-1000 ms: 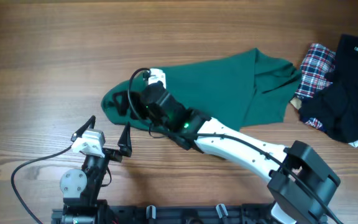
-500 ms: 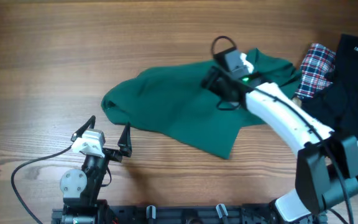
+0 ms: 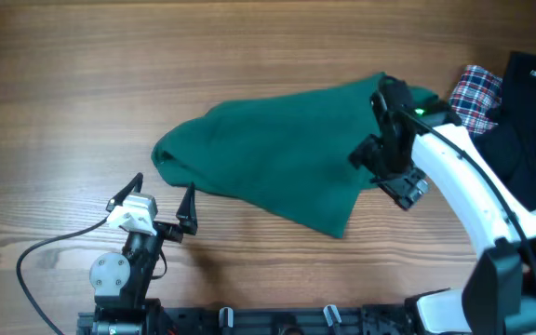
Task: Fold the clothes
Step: 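Release the garment and move the right gripper to its lower edge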
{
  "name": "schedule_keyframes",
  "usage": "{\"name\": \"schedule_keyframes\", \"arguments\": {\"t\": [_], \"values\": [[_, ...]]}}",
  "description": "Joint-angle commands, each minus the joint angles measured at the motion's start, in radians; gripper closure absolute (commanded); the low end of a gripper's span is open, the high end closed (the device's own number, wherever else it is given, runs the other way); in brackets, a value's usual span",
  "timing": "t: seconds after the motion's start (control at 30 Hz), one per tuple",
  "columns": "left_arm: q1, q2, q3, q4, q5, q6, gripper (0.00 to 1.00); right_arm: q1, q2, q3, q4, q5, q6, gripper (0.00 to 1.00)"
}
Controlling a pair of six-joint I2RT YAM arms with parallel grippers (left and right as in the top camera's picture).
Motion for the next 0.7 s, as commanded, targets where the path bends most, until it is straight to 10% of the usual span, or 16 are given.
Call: {"name": "schedule_keyframes", "arguments": {"t": [0.0, 0.67], "values": [[-0.005, -0.007, -0.005, -0.004, -0.002, 0.016, 0.0, 0.0, -0.071, 0.002, -0.063, 0.02, 0.064, 0.0], [-0.004, -0.007, -0.005, 0.011, 0.012, -0.067, 0.0, 0.03, -0.103, -0.24, 0.007, -0.305, -0.089, 0.0]]}}
